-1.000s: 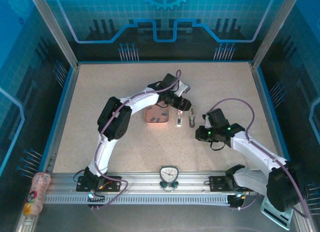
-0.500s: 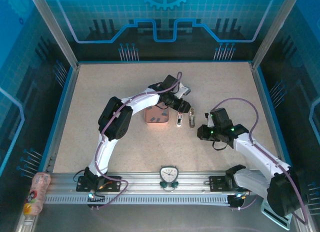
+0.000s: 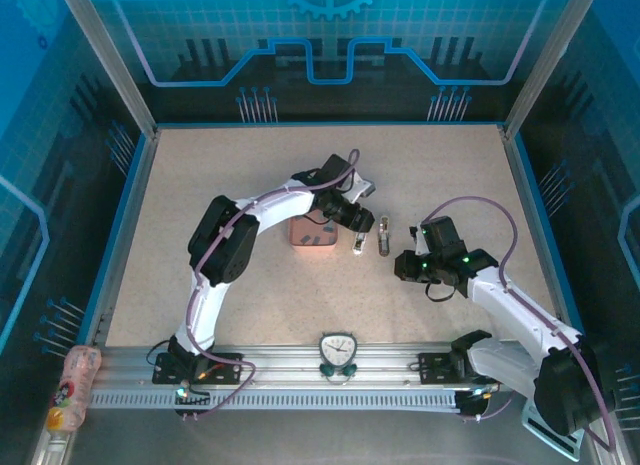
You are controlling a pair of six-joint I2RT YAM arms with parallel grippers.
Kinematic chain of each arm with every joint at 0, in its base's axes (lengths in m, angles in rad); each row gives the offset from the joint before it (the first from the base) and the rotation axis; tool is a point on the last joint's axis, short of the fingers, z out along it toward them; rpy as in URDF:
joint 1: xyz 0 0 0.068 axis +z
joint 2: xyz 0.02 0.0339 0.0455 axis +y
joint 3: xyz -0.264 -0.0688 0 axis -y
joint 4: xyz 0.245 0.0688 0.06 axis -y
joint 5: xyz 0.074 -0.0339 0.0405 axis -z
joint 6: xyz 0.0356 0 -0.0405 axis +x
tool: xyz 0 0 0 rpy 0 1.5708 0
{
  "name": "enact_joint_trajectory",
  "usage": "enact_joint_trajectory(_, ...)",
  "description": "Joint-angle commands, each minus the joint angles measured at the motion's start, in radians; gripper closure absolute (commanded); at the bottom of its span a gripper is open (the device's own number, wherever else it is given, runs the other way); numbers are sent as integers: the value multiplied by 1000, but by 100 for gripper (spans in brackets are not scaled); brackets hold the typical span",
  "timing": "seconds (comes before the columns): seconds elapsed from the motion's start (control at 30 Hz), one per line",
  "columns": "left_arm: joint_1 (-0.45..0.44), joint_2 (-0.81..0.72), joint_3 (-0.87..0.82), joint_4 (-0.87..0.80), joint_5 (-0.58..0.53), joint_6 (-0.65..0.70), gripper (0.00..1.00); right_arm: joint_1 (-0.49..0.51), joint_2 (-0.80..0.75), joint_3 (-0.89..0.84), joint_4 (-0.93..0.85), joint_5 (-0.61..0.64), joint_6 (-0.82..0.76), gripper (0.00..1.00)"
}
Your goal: Load the staples into the stapler
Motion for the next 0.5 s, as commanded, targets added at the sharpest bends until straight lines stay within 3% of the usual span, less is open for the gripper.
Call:
enact_joint_trajectory(0.0, -10, -64, -31, -27, -39, -10, 45, -15, 7, 18, -17, -25, -12, 85)
enact_joint_trajectory(0.2, -9, -145, -83, -10, -72, -48, 41, 4, -4, 42, -29, -15, 13, 84)
enact_joint_trajectory(0.47, 0, -247, -133, 23, -71, -144, 36, 79, -26, 66, -1, 90, 71, 85)
